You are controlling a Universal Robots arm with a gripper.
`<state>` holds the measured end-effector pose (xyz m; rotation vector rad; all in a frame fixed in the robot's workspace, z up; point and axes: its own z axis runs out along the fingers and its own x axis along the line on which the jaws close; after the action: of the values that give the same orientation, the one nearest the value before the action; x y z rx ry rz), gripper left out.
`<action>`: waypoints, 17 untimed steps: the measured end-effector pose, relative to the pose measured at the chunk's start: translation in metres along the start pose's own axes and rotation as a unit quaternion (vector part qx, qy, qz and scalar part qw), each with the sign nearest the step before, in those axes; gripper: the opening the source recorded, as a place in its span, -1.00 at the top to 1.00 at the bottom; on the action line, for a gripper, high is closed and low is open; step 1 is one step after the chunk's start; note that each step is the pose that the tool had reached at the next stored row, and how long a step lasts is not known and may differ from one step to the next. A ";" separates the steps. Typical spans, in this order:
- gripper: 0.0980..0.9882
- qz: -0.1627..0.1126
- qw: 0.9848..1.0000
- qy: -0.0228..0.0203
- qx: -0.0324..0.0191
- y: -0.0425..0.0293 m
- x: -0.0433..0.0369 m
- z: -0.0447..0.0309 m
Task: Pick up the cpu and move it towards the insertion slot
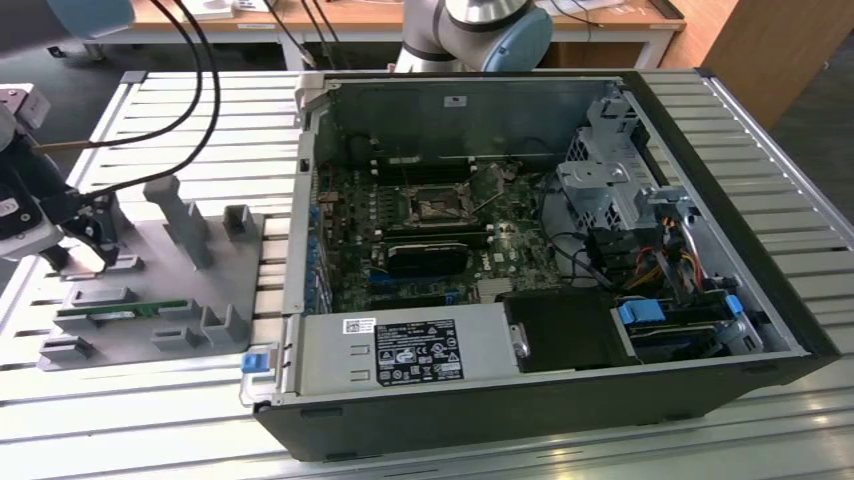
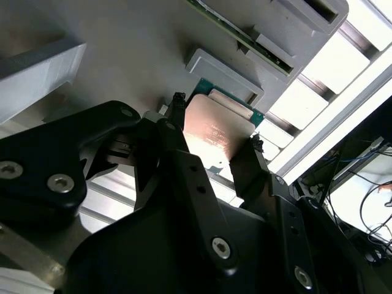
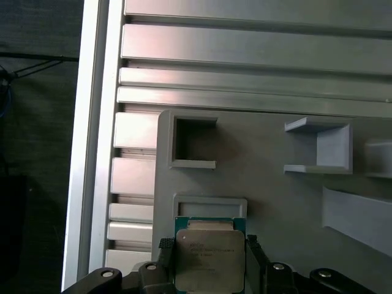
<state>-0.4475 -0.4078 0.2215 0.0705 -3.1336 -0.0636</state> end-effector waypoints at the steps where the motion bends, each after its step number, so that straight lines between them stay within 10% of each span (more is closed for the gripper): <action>1: 0.00 0.000 1.000 0.000 0.000 0.0000 0.0000 -0.0010; 17: 0.00 0.000 1.000 0.000 0.000 0.0005 0.0001 -0.0117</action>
<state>-0.4475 -0.4078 0.2332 0.0704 -3.1337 -0.0638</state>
